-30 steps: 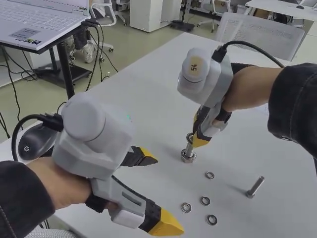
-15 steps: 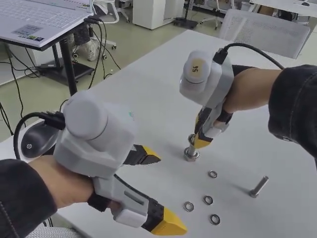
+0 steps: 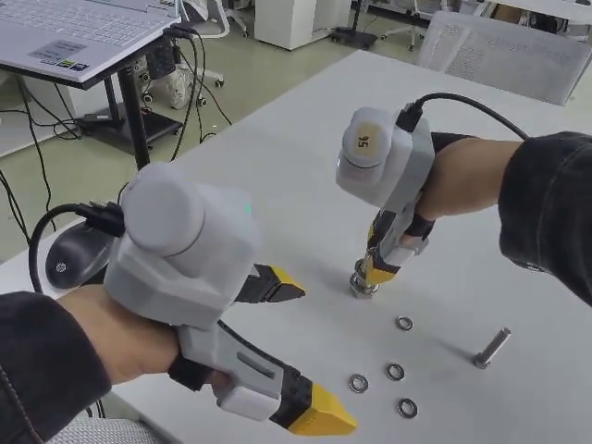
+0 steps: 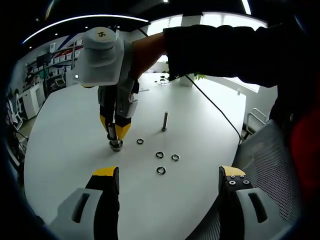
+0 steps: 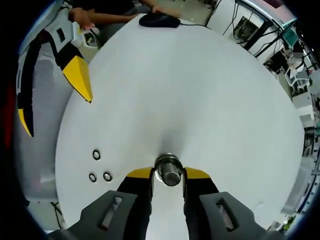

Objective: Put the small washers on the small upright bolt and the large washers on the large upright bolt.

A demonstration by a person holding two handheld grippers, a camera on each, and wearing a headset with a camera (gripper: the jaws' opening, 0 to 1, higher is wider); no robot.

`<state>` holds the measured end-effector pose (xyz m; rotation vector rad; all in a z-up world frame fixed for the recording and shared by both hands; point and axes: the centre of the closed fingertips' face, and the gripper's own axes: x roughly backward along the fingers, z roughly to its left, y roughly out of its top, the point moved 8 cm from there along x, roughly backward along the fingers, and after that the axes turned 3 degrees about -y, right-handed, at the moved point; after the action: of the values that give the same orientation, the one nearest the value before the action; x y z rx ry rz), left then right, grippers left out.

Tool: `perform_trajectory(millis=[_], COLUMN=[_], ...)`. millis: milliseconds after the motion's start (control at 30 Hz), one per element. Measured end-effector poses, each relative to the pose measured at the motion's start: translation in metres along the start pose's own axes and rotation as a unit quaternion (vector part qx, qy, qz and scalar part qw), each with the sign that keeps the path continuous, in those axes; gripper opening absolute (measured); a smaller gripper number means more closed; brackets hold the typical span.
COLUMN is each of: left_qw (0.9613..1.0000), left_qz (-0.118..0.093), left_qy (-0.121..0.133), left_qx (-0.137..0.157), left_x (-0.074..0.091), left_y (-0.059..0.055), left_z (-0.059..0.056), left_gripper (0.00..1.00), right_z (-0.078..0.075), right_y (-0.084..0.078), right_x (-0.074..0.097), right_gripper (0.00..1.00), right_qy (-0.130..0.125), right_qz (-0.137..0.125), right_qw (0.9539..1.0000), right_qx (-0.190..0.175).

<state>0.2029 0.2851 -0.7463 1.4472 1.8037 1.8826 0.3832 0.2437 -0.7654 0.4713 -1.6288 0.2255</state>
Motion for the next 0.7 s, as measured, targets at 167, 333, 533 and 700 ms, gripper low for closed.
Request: perform_trajectory(millis=[167, 333, 533, 700], left_qw=[1.0000, 1.0000, 1.0000, 0.9999], left_qz=[0.000, -0.001, -0.006, -0.011], left_qy=[0.000, 0.001, 0.005, 0.009], left_qx=[0.000, 0.001, 0.001, 0.002], left_x=[-0.0002, -0.0003, 0.0001, 0.0004], left_y=[-0.0006, -0.0006, 0.0002, 0.0007], left_z=[-0.0006, -0.0010, -0.0010, -0.0014], left_gripper=[0.81, 0.81, 0.81, 0.81], right_z=[0.0018, 0.0018, 0.0065, 0.0091], right_y=[-0.0008, -0.0018, -0.0037, -0.0052], right_x=[-0.0032, -0.0062, -0.0084, -0.0099], right_gripper=[0.24, 0.24, 0.24, 0.24], right_qy=[0.000, 0.001, 0.001, 0.002], right_qz=[0.002, 0.001, 0.001, 0.002], right_qw=[1.0000, 1.0000, 1.0000, 1.0000], right_qx=[0.001, 0.000, -0.001, -0.001])
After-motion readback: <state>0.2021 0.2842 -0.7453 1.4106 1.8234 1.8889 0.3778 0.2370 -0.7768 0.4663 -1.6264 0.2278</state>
